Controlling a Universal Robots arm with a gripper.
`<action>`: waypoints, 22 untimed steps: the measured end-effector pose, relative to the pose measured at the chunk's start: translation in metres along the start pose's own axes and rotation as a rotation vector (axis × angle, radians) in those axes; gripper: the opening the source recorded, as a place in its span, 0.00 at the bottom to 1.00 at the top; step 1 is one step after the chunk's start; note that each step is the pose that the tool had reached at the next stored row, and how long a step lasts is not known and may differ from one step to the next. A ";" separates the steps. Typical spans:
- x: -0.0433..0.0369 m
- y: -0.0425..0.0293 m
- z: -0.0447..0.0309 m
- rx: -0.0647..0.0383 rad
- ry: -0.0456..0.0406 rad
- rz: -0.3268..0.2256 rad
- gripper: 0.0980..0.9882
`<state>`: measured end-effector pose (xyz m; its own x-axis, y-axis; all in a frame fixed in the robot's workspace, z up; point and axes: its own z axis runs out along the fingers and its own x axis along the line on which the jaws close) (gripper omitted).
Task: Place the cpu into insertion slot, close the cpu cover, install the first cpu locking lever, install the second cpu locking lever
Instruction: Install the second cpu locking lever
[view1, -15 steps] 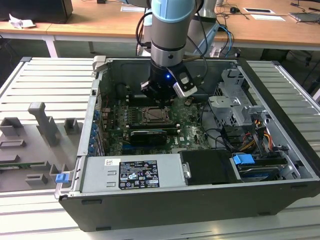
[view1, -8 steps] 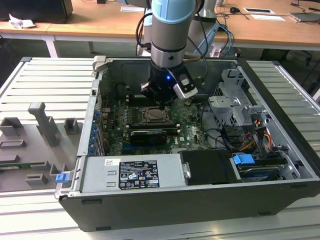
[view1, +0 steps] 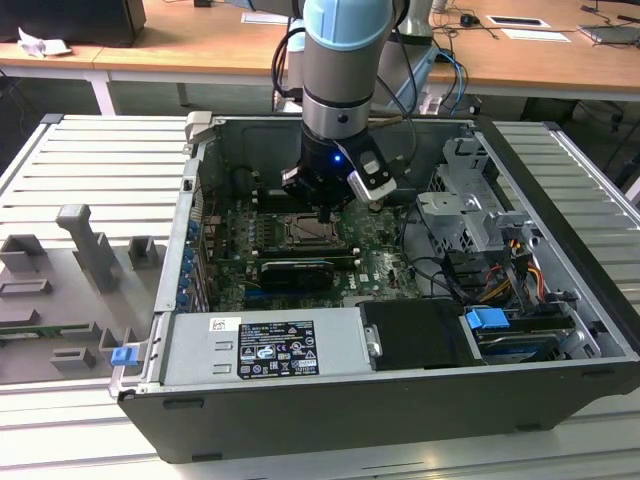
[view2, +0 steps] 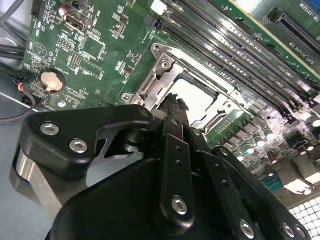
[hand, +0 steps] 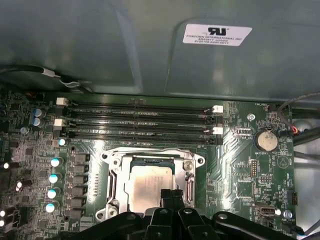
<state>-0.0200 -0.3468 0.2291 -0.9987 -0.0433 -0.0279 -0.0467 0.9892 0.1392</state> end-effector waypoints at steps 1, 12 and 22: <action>0.0000 -0.0007 -0.0001 0.000 0.0000 0.000 0.01; 0.0004 -0.0120 -0.0060 0.002 0.0002 0.000 0.01; 0.0035 -0.0260 -0.0063 -0.002 0.0031 -0.014 0.01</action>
<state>-0.0224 -0.3736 0.2316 -0.9980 -0.0572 -0.0268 -0.0604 0.9881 0.1411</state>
